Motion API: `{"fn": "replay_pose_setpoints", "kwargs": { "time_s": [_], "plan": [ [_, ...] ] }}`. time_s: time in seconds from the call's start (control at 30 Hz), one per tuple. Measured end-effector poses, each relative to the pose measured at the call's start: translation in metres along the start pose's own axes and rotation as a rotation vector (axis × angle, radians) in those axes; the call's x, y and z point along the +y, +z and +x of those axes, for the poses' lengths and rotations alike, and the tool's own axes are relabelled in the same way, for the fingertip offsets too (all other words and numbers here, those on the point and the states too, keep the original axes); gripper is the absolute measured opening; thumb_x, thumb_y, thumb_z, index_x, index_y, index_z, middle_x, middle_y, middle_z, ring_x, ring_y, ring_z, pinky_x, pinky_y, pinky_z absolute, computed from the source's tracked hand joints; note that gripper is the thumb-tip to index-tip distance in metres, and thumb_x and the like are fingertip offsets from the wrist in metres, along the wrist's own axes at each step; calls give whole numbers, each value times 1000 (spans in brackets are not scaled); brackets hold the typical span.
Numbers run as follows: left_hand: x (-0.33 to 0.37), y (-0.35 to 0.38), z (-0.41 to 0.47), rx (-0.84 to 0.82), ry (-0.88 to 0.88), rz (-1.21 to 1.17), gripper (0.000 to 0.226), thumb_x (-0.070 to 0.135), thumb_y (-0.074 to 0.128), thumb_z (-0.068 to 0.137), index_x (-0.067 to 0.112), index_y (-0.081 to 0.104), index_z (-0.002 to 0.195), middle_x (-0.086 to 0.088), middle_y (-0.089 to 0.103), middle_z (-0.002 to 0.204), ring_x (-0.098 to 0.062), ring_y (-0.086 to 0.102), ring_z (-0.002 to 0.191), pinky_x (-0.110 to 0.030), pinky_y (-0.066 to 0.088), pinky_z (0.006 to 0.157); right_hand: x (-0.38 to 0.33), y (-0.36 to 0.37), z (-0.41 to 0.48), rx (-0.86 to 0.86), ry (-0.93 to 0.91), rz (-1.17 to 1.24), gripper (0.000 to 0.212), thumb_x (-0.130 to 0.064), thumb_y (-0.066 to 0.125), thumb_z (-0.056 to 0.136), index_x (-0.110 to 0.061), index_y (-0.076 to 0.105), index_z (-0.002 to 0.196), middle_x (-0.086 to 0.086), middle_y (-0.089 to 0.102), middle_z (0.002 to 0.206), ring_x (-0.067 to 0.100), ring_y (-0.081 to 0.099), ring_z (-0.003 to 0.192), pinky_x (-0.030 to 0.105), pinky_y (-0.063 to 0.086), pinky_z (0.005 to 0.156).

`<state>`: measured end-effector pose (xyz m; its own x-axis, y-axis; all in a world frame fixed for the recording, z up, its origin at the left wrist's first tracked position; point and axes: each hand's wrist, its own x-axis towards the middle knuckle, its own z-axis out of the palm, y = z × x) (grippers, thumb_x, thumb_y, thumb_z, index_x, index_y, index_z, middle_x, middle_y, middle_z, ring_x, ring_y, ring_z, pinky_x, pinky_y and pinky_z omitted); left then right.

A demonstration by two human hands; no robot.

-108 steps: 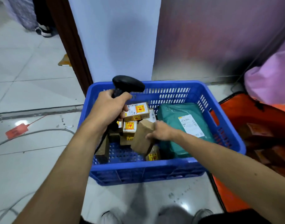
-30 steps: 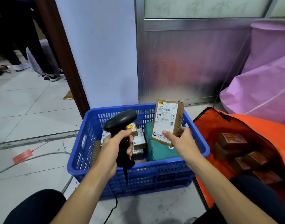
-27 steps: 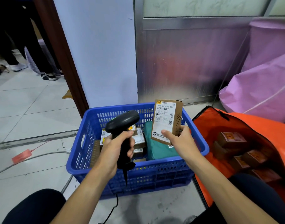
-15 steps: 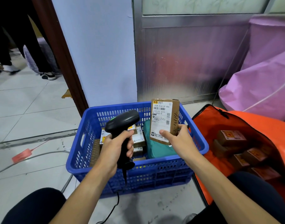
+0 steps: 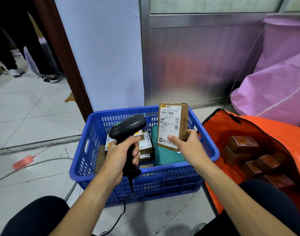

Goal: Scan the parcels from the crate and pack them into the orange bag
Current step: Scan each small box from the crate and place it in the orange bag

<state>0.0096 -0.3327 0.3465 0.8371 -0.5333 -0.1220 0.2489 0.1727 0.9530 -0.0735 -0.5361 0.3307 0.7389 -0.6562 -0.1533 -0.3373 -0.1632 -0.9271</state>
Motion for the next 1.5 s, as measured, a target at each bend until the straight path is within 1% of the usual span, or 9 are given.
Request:
{"fn": "replay_pose_setpoints", "kwargs": {
  "time_s": [0.53, 0.73, 0.93, 1.07, 1.13, 1.23, 1.33, 1.43, 1.5],
  "plan": [
    [0, 0, -1, 8, 6, 16, 23, 20, 69, 93, 11, 58, 75, -5, 46, 58, -21, 41, 47, -31, 41, 52, -2, -1, -3, -12, -9, -7, 53, -45, 75, 90, -25, 42, 126, -10, 65, 122, 13, 65, 110, 44, 52, 101],
    [0, 4, 1, 11, 2, 23, 18, 18, 63, 97, 8, 55, 85, -6, 44, 60, -21, 40, 48, -32, 37, 53, -5, -3, -6, -16, -5, -1, 52, -44, 74, 91, -24, 42, 127, -11, 64, 123, 13, 64, 112, 41, 52, 101],
    [-2, 6, 2, 2, 9, 38, 14, 18, 64, 97, 6, 58, 93, -7, 46, 61, -21, 41, 48, -31, 39, 50, -3, -6, -7, -16, -2, 6, 51, -45, 75, 90, -26, 43, 125, -13, 65, 120, 11, 64, 110, 44, 54, 101],
    [-2, 8, 2, 7, 3, 26, 20, 20, 71, 90, 5, 58, 91, -8, 44, 60, -22, 39, 47, -28, 39, 47, -6, -9, -8, -10, -8, 15, 49, -42, 74, 92, -24, 43, 126, -16, 63, 117, 8, 63, 107, 35, 51, 94],
    [-2, 9, 3, 13, 11, 20, 24, 22, 74, 84, 4, 59, 89, -9, 44, 59, -22, 39, 47, -28, 39, 46, -6, -11, -7, -9, -17, 13, 50, -43, 74, 92, -26, 42, 126, -19, 62, 115, 7, 63, 107, 37, 52, 96],
    [-2, 10, 2, 23, 8, 22, 15, 14, 69, 93, 3, 60, 90, -11, 44, 59, -22, 39, 48, -29, 38, 47, -6, -11, -7, -20, -15, 25, 48, -44, 72, 93, -28, 41, 125, -21, 59, 115, 6, 61, 108, 36, 50, 96],
    [-3, 9, 2, 21, 0, 38, 15, 14, 67, 94, 3, 61, 87, -12, 45, 60, -23, 40, 48, -31, 38, 50, -7, -11, -8, -25, -25, 27, 48, -44, 72, 93, -27, 40, 125, -22, 59, 115, 5, 61, 108, 35, 51, 96],
    [-3, 11, 2, 21, 5, 61, 16, 16, 68, 94, 4, 62, 85, -12, 46, 60, -24, 41, 49, -32, 38, 51, -6, -11, -8, -27, -35, 31, 47, -43, 72, 93, -26, 41, 125, -21, 60, 114, -2, 60, 104, 29, 49, 89],
    [-4, 13, 2, 22, 5, 63, 16, 15, 68, 94, 4, 61, 86, -12, 45, 60, -24, 41, 49, -32, 38, 51, -5, -13, -8, -23, -36, 32, 47, -43, 72, 93, -27, 41, 125, -22, 60, 113, -3, 59, 103, 27, 47, 86]
  ]
}}
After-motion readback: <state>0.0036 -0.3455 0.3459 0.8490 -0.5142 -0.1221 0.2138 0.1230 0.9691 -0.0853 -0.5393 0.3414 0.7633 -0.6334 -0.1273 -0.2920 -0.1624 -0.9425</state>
